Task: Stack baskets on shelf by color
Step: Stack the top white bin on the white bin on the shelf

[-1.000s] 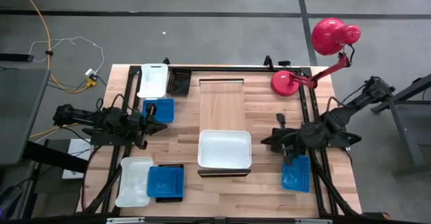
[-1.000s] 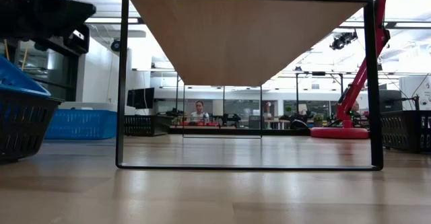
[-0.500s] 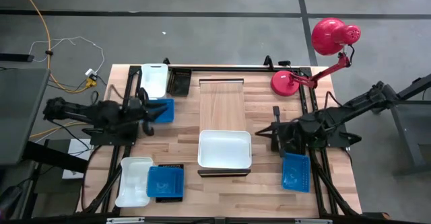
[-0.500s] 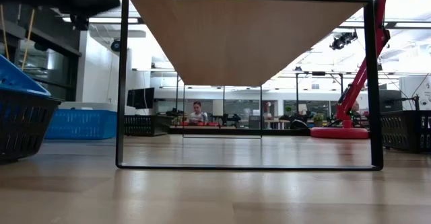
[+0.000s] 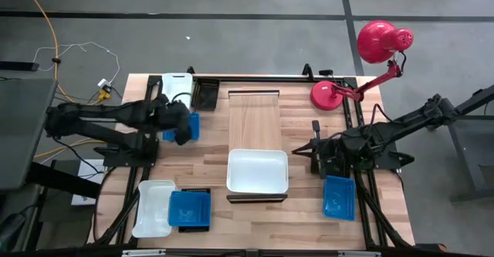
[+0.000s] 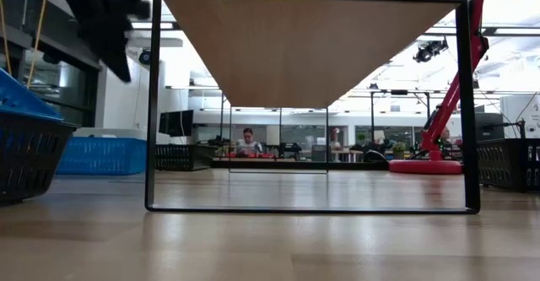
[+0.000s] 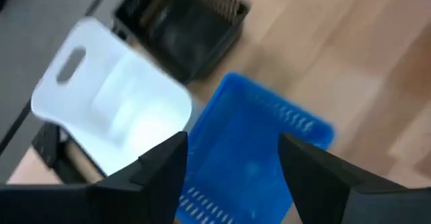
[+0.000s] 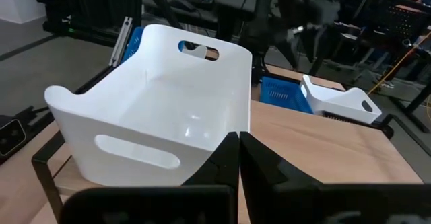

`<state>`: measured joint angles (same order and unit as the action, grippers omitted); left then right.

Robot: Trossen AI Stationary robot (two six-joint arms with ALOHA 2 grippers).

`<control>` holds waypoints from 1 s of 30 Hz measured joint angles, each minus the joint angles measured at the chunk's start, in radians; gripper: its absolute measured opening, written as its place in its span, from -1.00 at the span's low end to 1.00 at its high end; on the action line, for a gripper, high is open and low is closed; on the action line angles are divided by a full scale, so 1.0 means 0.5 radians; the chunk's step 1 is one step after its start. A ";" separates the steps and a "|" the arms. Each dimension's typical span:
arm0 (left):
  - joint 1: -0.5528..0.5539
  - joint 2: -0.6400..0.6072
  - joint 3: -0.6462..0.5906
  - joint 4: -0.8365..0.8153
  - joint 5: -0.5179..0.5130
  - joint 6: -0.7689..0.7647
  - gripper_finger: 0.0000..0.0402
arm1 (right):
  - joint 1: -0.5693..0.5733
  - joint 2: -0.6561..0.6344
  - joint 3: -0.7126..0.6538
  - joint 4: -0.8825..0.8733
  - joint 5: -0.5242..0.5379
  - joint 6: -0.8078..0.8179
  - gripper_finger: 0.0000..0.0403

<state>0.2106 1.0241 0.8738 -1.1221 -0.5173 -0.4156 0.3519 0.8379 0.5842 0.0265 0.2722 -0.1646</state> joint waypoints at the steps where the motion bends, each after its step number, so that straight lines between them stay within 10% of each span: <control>1: 0.081 0.052 0.001 0.004 0.030 0.060 0.10 | 0.000 0.000 -0.001 -0.001 0.000 0.005 -1.00; 13: 0.966 0.445 0.001 0.347 0.493 0.447 0.10 | 0.000 0.000 0.000 -0.047 0.000 0.006 -1.00; 30: 1.088 0.755 -0.085 0.457 0.488 0.699 0.10 | 0.000 0.000 0.000 -0.052 0.002 0.021 -1.00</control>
<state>0.7544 1.4018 0.8310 -0.8936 -0.2733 -0.0663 0.3519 0.8379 0.5842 0.0006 0.2729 -0.1539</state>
